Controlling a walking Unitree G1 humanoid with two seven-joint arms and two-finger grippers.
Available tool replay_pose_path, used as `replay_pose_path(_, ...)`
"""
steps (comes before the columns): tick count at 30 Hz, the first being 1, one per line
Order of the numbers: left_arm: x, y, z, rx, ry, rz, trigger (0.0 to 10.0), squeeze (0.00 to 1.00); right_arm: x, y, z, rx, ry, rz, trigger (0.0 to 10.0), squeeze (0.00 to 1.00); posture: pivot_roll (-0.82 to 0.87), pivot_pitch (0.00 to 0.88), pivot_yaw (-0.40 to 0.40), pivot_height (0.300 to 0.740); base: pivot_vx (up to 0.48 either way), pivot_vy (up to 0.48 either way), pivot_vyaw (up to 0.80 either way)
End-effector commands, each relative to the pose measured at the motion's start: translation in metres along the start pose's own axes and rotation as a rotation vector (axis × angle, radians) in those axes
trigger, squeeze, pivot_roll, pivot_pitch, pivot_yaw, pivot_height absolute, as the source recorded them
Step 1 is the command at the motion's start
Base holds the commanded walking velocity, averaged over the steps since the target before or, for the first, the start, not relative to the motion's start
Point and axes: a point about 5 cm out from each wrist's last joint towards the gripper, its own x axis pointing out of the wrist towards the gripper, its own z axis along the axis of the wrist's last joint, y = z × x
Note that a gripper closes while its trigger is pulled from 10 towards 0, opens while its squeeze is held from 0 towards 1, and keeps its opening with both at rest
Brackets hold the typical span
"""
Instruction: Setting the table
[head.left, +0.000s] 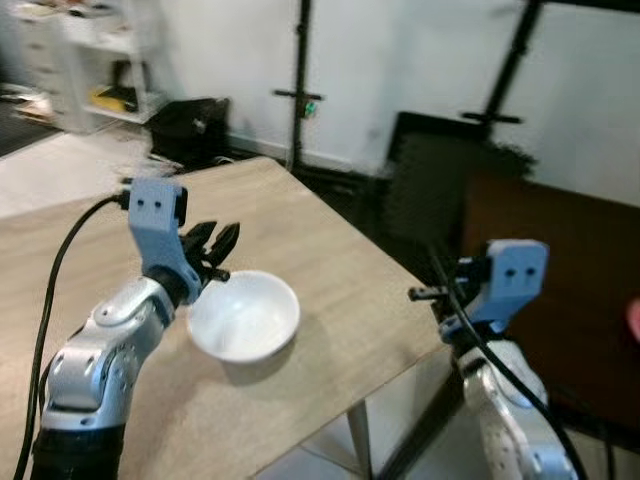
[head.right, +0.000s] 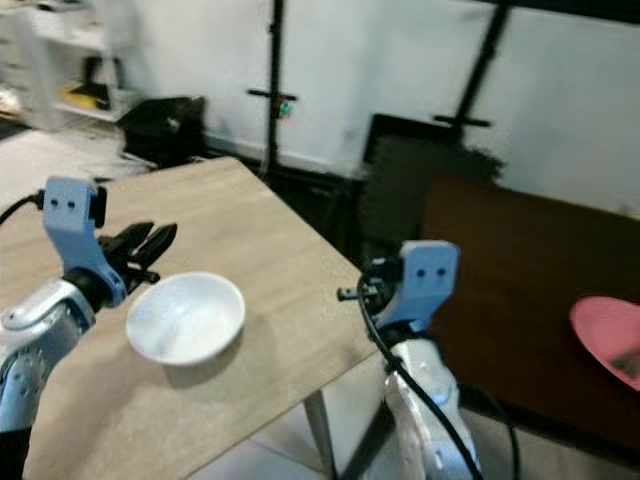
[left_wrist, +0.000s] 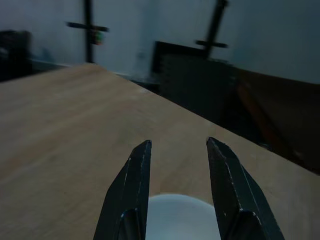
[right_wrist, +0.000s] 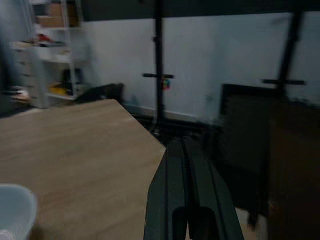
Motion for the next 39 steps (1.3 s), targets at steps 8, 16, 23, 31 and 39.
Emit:
replay_pose_path(8, -0.0011, 0.0040, -0.0061, 0.026, 0.039, 0.029, 10.0, 0.00, -0.0010, 0.0033, -0.0045, -0.013, 0.024, 0.002, 10.0, 0.00, 0.04, 0.047, 0.012, 0.740, 0.000, 0.167, 0.00)
replay_pose_path(16, -0.0007, 0.0008, -0.0057, 0.029, 0.044, 0.014, 10.0, 0.00, -0.0015, 0.0018, -0.0067, -0.009, 0.039, -0.012, 10.0, 0.00, 0.04, 0.049, 0.014, 0.740, 0.000, 0.000, -0.07)
replay_pose_path(23, -0.0003, 0.0000, -0.0051, 0.022, 0.041, 0.007, 10.0, 0.00, -0.0016, 0.0011, -0.0078, 0.009, 0.046, -0.020, 10.0, 0.00, 0.05, 0.050, 0.015, 0.740, 0.000, 0.000, -0.80)
replay_pose_path(31, -0.0001, -0.0003, -0.0052, 0.028, 0.041, 0.002, 10.0, 0.00, -0.0014, 0.0010, -0.0081, 0.008, 0.049, -0.018, 10.0, 0.00, 0.05, 0.049, 0.014, 0.740, 0.000, 0.000, -0.80)
replay_pose_path(39, 0.0003, -0.0014, -0.0057, 0.028, 0.041, -0.004, 10.0, 0.00, -0.0011, 0.0009, -0.0078, 0.005, 0.049, -0.014, 10.0, 0.00, 0.04, 0.045, 0.014, 0.740, 0.000, 0.000, -0.80)
